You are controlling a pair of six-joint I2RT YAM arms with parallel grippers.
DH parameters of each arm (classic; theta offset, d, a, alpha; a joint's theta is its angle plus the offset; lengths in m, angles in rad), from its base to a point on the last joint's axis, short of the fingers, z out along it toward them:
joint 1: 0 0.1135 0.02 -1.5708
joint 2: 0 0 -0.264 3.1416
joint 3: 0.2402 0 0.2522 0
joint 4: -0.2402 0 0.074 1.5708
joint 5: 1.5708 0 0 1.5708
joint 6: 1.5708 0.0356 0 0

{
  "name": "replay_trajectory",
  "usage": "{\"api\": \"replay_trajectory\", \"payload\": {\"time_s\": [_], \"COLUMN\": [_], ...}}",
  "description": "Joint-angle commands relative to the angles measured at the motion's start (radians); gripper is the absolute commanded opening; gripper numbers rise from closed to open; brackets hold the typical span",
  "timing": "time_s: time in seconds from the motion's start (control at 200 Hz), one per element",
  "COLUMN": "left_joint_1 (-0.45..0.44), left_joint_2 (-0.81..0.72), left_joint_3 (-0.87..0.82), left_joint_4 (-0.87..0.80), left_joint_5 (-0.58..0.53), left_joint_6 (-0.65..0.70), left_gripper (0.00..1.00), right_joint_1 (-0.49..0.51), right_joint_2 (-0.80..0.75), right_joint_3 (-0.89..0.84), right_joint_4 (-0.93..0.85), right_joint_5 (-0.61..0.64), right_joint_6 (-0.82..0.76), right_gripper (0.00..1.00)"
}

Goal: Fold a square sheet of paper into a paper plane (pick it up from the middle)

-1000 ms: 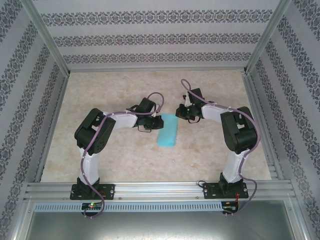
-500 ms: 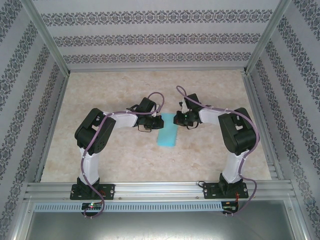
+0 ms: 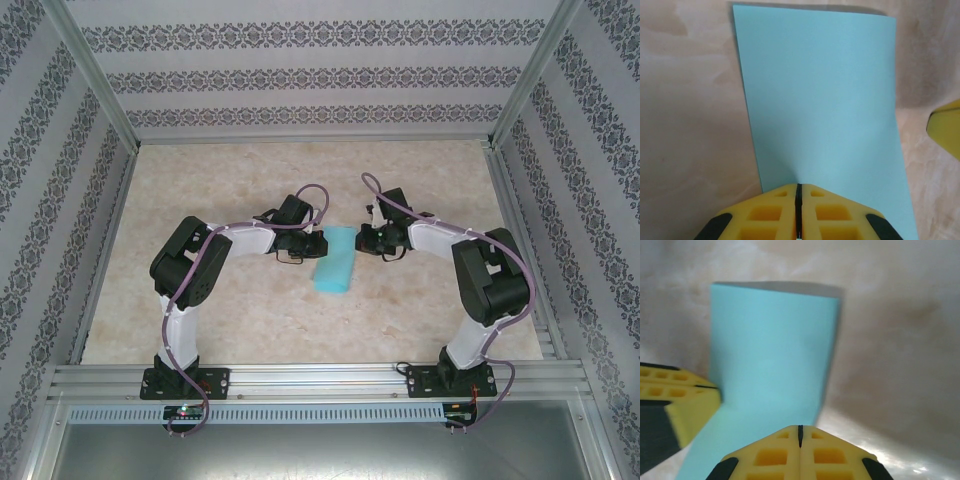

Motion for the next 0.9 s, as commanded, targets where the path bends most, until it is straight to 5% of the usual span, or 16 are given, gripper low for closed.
{"api": "replay_trajectory", "payload": {"time_s": [0.0, 0.305, 0.894], "left_joint_1": [-0.001, -0.001, -0.001], "left_joint_2": [0.092, 0.091, 0.091], "left_joint_3": [-0.046, -0.046, -0.038], "left_joint_4": [-0.192, -0.196, -0.204], "left_joint_5": [-0.110, -0.113, -0.107], "left_joint_6": [0.034, 0.041, 0.054], "left_gripper": [0.11, 0.12, 0.11], "right_joint_1": [0.051, 0.069, -0.023], "right_joint_2": [0.018, 0.101, -0.195], "right_joint_3": [0.016, 0.026, -0.218], "right_joint_4": [0.042, -0.036, -0.030], "right_joint_5": [-0.051, -0.028, -0.029], "right_joint_6": [0.054, -0.004, 0.031], "right_gripper": [0.01, 0.01, 0.01]}}
